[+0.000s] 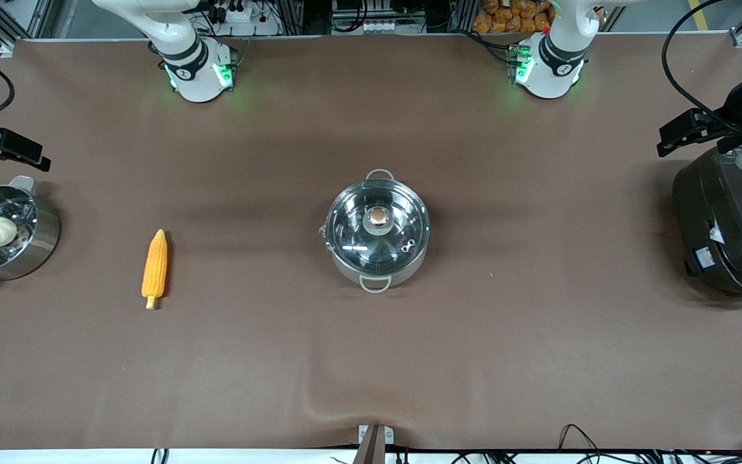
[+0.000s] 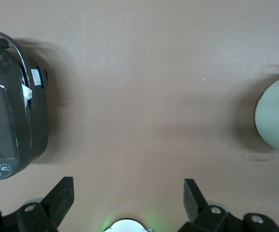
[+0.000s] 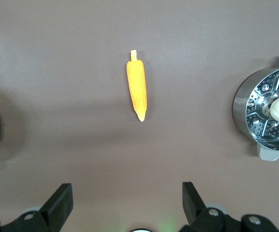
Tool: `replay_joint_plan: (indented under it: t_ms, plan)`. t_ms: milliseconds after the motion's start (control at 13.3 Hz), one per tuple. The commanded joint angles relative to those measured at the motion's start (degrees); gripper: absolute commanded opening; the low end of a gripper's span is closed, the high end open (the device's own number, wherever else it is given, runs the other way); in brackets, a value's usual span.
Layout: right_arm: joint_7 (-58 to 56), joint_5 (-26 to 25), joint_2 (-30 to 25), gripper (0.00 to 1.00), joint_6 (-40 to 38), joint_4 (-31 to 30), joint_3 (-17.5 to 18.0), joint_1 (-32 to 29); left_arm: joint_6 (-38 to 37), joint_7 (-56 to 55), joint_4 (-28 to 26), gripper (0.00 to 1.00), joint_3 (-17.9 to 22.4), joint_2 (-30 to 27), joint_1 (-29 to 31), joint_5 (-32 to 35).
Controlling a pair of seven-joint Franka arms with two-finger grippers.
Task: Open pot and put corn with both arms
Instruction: 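Reach the left gripper to the lid knob while the right gripper reaches the corn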
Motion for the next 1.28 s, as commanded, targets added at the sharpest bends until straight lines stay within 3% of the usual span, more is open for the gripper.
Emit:
replay_joint_plan:
  t_ms: [0,603,904,1205]
  plan:
    - [-0.59,-0.11,-1.13,1.0,-0.52,-0.36,0.11,-0.28,-1.07,1.55,0.76,1.0,0.04,-0.32,0.22,-1.14]
    - [-0.59,-0.11,0.1,1.0,-1.84,-1.59,0.2,0.16,2.61,0.24,0.32,1.0,-1.35,3.18,-1.79,-2.89]
    - [-0.59,-0.11,8.52,1.0,1.66,-2.47,0.29,2.79,8.32,-8.0,0.23,1.0,-5.31,7.49,-6.79,-3.16]
    - [-0.77,0.16,16.87,1.0,7.37,-2.73,0.29,3.33,13.94,-23.91,0.41,1.0,-5.84,12.84,-16.28,-3.07]
